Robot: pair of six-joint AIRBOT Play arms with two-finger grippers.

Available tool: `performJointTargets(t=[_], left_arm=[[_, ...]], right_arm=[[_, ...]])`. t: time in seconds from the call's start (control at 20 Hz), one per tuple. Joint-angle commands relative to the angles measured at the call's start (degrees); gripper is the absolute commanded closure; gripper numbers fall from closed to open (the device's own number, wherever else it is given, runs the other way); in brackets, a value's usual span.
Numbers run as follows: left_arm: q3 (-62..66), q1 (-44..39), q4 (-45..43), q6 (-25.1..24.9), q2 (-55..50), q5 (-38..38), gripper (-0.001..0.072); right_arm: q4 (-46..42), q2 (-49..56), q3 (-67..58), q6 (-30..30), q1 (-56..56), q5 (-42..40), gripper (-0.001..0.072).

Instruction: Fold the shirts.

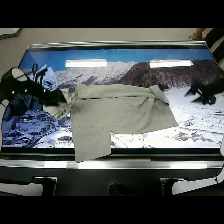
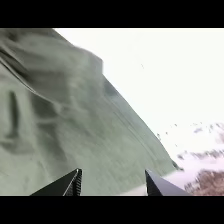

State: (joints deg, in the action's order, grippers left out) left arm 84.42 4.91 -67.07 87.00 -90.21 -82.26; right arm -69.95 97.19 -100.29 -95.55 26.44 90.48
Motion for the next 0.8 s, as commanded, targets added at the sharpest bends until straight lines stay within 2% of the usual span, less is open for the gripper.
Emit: performJointTargets(t=[0.0, 0.1, 0.15, 0.25, 0.6, 0.65, 0.7, 0.75], left_arm=[[-20.46, 4.35, 1.77, -5.07, 7.28, 0.98, 0.0192], [-29.75, 5.95, 8.17, -8.55, 8.5, 6.86, 0.0198], [-32.41, 6.32, 11.65, -10.14, 8.15, 9.49, 0.0224], [-34.93, 5.99, 15.96, -11.21, 7.06, 13.92, 0.023], [-35.04, 2.73, 19.54, -11.58, 4.44, 22.36, 0.0273], [-35.01, 2.47, 19.54, -11.1, 4.44, 23.61, 0.0344], [-35.01, 2.25, 19.56, -10.21, 4.44, 24.72, 0.0347], [-35.01, 2.16, 19.56, -9.88, 4.44, 25.0, 0.0407]], right_arm=[[-5.35, -2.93, 9.16, 2.58, 3.17, 8.92, 0.021], [-3.93, -4.26, 14.95, 3.34, 2.99, 6.38, 0.0194], [-2.89, -4.5, 16.79, 4.13, 2.99, 5.62, 0.0192], [-2.27, -4.5, 18.99, 5.29, 2.99, 4.92, 0.0134], [1.18, -4.5, 24.41, 7.93, 2.95, -1.31, 0.0133], [1.14, -4.46, 25.49, 7.91, 2.95, -2.89, 0.0133], [1.18, -4.46, 26.8, 7.89, 2.95, -4.61, 0.0133], [1.22, -4.46, 27.98, 7.85, 2.95, -6.27, 0.0133]])
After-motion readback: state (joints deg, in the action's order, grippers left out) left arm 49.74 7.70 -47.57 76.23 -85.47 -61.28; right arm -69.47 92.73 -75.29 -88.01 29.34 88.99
